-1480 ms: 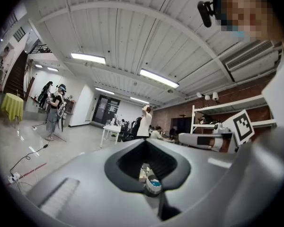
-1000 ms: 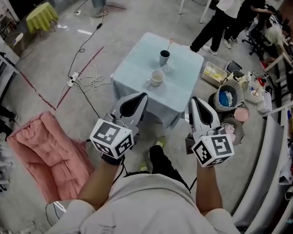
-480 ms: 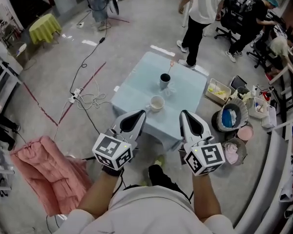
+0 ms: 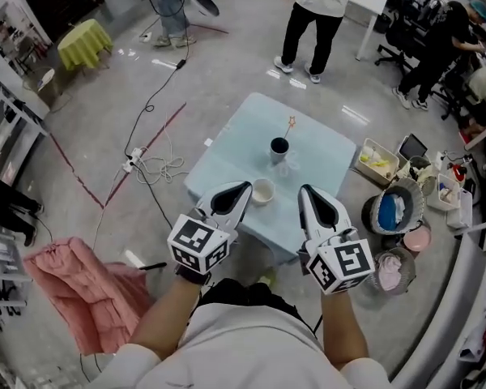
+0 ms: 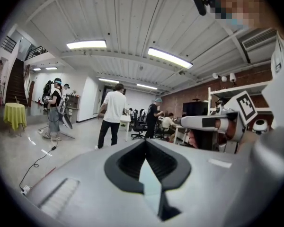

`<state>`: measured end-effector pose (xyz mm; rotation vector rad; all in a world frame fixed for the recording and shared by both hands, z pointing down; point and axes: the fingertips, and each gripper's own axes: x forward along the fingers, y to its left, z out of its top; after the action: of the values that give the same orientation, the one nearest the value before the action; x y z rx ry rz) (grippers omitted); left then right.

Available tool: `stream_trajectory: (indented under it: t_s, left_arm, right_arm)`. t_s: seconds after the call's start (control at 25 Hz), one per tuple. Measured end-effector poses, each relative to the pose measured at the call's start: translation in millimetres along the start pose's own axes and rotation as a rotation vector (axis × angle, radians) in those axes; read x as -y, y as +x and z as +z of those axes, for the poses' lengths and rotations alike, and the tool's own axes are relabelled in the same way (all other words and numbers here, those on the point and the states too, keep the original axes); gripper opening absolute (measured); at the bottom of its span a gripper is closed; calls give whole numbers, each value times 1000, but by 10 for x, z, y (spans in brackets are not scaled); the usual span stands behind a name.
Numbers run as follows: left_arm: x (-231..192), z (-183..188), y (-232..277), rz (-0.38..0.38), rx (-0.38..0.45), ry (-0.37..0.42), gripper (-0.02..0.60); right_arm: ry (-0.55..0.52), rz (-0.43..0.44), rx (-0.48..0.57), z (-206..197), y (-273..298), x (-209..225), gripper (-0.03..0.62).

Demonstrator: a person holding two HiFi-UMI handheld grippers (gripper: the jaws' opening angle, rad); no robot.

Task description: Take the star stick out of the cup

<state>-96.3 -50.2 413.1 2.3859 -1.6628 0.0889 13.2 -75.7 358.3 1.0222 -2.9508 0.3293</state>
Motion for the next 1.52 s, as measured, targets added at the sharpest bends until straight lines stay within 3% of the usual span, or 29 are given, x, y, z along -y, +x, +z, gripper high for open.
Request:
stream_trajectory:
  t_s: [0.28, 0.6, 1.08, 1.52]
  left_arm:
    - [-256, -207, 529, -59, -67, 10, 6]
    - [-708, -443, 1330, -132, -129, 26, 6]
    - [-1319, -1185, 2558, -324, -307, 30, 8]
    - [-1512, -1929, 3349, -356, -446, 29, 51]
  right_arm:
    - [12, -29, -11, -82, 296, 302, 11]
    - [21, -135, -43, -271, 874, 769, 11]
    - [73, -273, -157, -734, 1699, 1319, 11]
    - [142, -346, -213, -1168, 1986, 1783, 11]
